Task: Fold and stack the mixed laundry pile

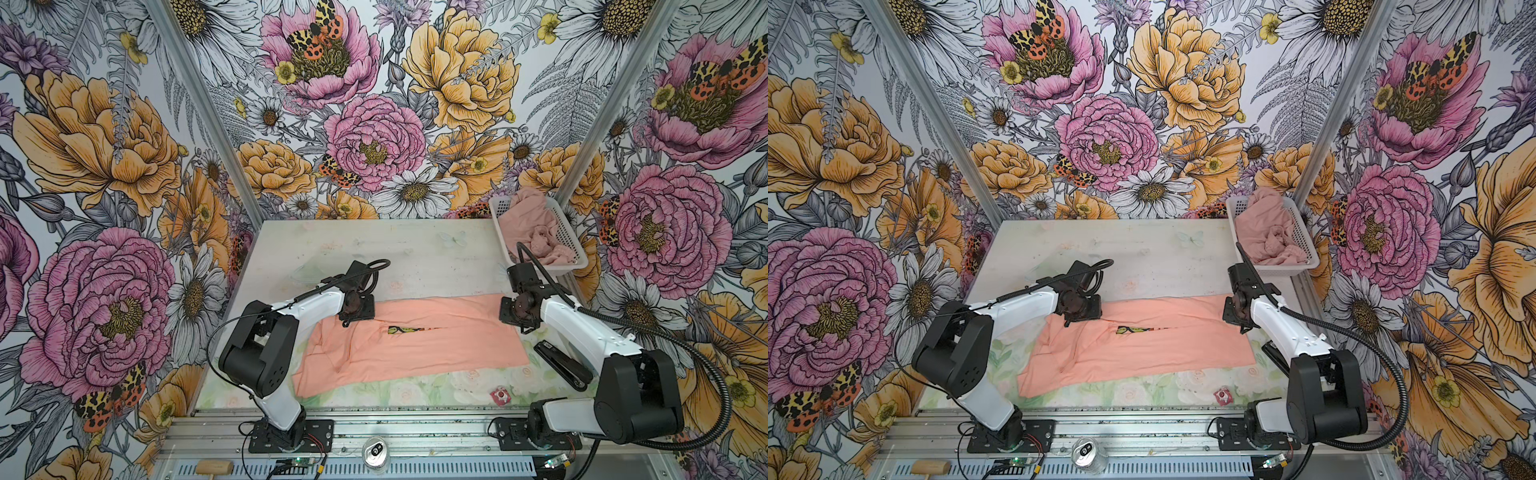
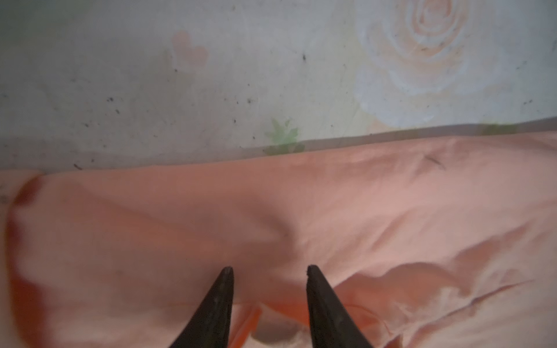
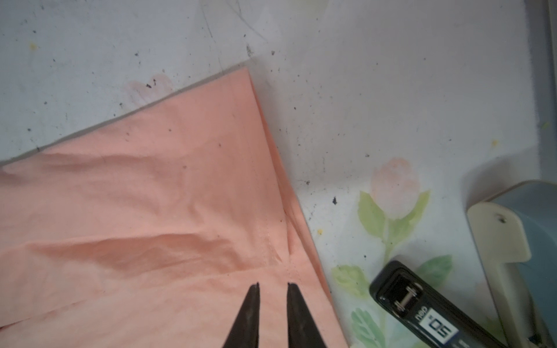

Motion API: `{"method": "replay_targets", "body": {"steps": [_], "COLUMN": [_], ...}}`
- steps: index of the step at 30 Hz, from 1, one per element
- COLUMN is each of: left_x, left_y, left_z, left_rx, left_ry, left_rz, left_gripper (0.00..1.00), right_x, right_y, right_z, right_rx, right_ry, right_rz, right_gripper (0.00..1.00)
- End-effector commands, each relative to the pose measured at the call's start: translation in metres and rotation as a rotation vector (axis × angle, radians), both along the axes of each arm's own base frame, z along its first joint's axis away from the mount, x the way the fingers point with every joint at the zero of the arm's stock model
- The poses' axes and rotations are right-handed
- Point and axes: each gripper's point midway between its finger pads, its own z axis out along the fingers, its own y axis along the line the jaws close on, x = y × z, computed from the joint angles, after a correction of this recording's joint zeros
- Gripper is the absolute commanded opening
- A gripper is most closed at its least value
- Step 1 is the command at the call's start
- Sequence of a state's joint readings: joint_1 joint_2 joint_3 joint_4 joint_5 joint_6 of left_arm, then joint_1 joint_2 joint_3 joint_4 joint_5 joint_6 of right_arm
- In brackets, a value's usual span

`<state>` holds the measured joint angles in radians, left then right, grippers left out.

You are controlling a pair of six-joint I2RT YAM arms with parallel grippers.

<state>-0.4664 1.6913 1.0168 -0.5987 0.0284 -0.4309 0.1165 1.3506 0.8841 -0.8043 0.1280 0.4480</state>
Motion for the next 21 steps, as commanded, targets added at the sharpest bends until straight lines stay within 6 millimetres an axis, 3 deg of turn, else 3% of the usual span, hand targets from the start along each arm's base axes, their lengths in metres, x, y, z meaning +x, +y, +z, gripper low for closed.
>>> {"method": "replay_targets", "body": {"steps": [1,5,13,18,21], "left_x": [0.001,-0.014,-0.062,-0.091,-0.102], "left_y": [-0.011,-0.017,-0.034,-0.047,-0.057], "left_z": [0.009,0.014,0.017,0.014,0.017], "left_rx": [-0.036,-0.05,-0.081,-0.112,-0.126], "left_ry": [-0.008,0.005,0.057,0.096,0.102], "left_rz": [-0.042,-0.053,-0.06,-0.066,-0.072], "left_gripper": [0.29,0.17,0.05,0.05,0.12], "right_x": [0.007,0.007,0.007,0.007,0.007], "right_y": [-0.003,-0.003,-0.001,-0.001,-0.001], "right_z": [0.016,0.017,0.016,0.017,0.015], "right_rx": [-0.007,-0.009,0.002,0.003,0.005], "right_ry": [-0.048,-0.051,-0.049,-0.052,-0.045], "right_rz": [-0.016,-0.018,-0.019,-0.02,-0.018], "right_gripper": [0.2,0.2,0.2,0.2,0.2]}}
